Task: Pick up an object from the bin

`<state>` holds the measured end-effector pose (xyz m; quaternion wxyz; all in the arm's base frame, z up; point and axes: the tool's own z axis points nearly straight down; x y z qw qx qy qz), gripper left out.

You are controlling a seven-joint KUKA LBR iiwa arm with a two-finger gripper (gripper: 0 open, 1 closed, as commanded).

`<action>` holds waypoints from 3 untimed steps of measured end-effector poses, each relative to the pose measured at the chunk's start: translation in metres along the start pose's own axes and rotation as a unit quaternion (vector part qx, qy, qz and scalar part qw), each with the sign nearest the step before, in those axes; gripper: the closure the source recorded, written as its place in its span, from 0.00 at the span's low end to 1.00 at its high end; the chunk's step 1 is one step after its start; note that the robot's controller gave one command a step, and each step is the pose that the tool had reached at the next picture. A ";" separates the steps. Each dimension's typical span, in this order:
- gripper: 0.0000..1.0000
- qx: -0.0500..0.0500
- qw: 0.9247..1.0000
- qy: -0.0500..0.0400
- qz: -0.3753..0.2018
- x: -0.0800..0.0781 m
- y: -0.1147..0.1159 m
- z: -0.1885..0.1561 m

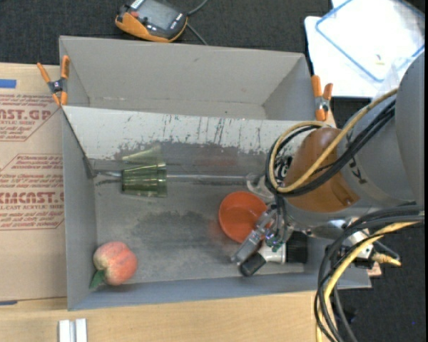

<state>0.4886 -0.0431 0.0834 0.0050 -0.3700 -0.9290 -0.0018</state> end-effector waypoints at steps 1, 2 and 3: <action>1.00 0.000 0.953 -0.006 -0.301 -0.049 0.017 -0.008; 1.00 -0.001 0.953 -0.006 -0.301 -0.049 0.017 -0.008; 1.00 0.000 0.881 -0.005 -0.473 -0.075 0.028 -0.010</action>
Offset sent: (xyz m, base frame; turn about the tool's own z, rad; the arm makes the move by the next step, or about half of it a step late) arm 0.0000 0.0000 0.0000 0.0000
